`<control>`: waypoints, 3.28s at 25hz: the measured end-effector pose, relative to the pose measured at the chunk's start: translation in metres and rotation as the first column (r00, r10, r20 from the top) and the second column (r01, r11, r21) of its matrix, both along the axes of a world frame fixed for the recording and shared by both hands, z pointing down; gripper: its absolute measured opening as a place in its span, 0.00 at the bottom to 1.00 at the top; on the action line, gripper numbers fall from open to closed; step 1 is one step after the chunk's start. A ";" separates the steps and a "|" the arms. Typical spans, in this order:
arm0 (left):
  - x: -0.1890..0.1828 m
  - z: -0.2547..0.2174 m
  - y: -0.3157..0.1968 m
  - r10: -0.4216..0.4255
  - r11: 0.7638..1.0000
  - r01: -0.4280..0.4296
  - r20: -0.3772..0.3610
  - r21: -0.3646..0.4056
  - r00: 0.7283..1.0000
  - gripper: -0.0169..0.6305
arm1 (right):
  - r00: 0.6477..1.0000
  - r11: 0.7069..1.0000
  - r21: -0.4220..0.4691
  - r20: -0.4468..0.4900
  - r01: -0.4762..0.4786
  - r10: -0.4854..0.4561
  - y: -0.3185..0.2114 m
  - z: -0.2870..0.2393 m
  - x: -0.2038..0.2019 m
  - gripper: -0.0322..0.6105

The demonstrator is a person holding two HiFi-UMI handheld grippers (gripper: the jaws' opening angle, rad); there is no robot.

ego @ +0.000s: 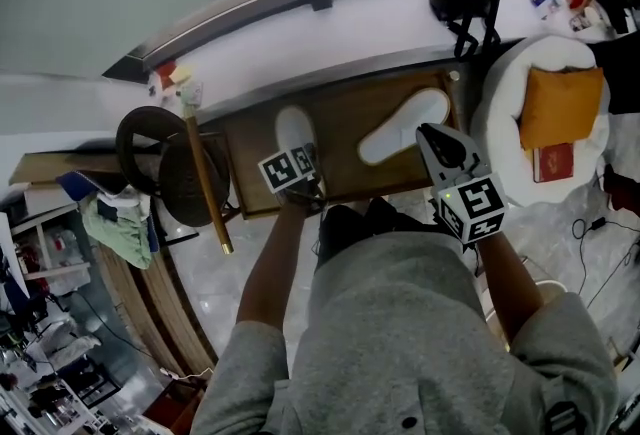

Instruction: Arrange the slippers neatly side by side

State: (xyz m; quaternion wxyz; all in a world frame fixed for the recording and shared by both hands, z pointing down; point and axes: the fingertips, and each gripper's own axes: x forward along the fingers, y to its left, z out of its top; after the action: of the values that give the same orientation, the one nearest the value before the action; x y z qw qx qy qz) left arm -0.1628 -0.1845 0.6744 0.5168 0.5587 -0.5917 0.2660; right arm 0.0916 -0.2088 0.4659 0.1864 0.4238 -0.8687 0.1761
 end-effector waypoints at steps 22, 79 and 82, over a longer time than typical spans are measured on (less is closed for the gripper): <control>-0.010 -0.122 0.042 -0.014 0.919 -0.018 0.078 0.394 0.997 0.40 | 0.973 0.869 -0.441 -0.058 -0.225 0.223 0.000 0.156 0.017 0.25; -0.015 -0.141 0.082 -0.063 0.879 0.050 0.013 0.475 0.998 0.39 | 0.963 0.810 -0.543 0.013 -0.220 0.270 -0.018 0.148 -0.021 0.10; -0.017 -0.142 0.082 -0.065 0.877 0.053 0.008 0.477 0.998 0.39 | 0.968 0.821 -0.541 0.047 -0.184 0.248 -0.016 0.132 -0.033 0.10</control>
State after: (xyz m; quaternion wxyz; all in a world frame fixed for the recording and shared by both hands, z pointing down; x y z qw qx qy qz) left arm -0.1795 -0.1026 0.5322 0.3645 0.6470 -0.6618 0.1031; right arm 0.0589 -0.2250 0.5979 0.2250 0.4401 -0.7413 0.4540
